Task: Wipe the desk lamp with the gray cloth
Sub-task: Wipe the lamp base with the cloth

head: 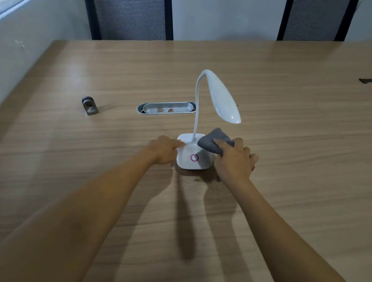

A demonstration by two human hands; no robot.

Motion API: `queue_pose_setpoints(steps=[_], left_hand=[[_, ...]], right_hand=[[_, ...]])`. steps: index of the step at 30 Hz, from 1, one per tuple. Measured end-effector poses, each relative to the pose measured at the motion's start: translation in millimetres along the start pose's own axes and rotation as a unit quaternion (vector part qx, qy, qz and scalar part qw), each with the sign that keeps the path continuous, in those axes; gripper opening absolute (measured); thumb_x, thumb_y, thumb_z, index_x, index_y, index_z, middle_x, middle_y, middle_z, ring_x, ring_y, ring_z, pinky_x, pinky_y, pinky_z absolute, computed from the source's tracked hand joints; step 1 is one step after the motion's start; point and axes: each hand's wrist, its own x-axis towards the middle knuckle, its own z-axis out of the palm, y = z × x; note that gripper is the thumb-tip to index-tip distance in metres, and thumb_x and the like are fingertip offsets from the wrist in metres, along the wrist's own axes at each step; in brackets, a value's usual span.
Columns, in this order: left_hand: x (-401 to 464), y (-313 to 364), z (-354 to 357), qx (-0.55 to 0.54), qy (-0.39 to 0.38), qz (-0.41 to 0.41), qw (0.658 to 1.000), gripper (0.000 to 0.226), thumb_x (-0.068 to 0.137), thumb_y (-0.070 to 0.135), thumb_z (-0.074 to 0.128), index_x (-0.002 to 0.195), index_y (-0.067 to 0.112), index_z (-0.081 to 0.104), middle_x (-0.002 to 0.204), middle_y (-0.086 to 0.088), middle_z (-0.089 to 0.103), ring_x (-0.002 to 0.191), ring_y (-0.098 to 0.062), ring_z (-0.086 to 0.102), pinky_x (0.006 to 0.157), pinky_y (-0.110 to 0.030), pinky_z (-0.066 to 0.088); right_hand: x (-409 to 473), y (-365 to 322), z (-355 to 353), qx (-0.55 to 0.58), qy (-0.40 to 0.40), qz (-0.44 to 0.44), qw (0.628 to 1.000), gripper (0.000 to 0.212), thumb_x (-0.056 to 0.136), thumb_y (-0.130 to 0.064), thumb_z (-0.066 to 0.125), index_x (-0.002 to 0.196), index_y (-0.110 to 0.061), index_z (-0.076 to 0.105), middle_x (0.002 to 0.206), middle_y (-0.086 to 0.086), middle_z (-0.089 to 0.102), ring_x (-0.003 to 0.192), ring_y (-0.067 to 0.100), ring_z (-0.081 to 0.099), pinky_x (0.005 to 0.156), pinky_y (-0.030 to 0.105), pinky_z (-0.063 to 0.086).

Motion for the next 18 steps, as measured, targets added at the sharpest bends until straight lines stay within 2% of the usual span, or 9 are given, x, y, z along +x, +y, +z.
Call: queue_pose_setpoints(steps=[4,10,13,15,18], left_hand=[[0.5,-2.0,0.8,0.007,-0.003,0.002,1.000,0.045,0.097,0.028,0.041,0.142,0.029,0.046,0.143,-0.010,0.052,0.129,-0.033,0.048,0.108,-0.044,0.040],[3.5,-3.6,4.5,0.001,0.007,-0.002,1.000,0.046,0.097,0.026,0.040,0.142,0.028,0.045,0.146,-0.012,0.049,0.132,-0.034,0.046,0.112,-0.042,0.038],[5.0,-3.8,5.6,-0.006,0.011,-0.004,1.000,0.046,0.096,0.022,0.039,0.141,0.027,0.047,0.145,-0.011,0.049,0.132,-0.033,0.046,0.111,-0.041,0.039],[6.0,-3.9,3.6,-0.017,0.010,-0.003,1.000,0.047,0.095,0.019,0.040,0.140,0.027,0.050,0.148,-0.008,0.048,0.135,-0.031,0.044,0.113,-0.040,0.037],[5.5,-1.6,2.6,-0.038,0.012,-0.005,0.999,0.050,0.093,0.014,0.039,0.140,0.026,0.051,0.151,-0.004,0.045,0.139,-0.026,0.040,0.116,-0.039,0.034]], right_hand=[[-2.9,-8.9,11.6,-0.043,-0.076,0.002,0.996,0.047,0.092,-0.018,0.043,0.133,-0.039,0.047,0.135,0.009,0.041,0.118,0.035,0.044,0.102,0.045,0.025],[-28.7,0.9,5.1,-0.116,-0.105,-0.051,0.986,0.042,0.090,-0.019,0.045,0.126,-0.039,0.052,0.132,0.007,0.040,0.118,0.035,0.042,0.102,0.046,0.025],[-28.4,-1.2,-5.3,-0.098,-0.065,-0.036,0.992,0.048,0.085,-0.017,0.054,0.127,-0.040,0.051,0.130,0.007,0.041,0.115,0.034,0.044,0.099,0.045,0.026],[-21.9,-6.6,-6.7,-0.071,-0.024,-0.022,0.997,0.050,0.086,-0.016,0.052,0.131,-0.038,0.049,0.133,0.008,0.041,0.114,0.035,0.045,0.099,0.046,0.026],[-11.7,-16.6,-2.3,-0.053,-0.034,0.001,0.998,0.046,0.093,-0.020,0.046,0.136,-0.037,0.044,0.137,0.009,0.038,0.118,0.036,0.043,0.104,0.046,0.024]])
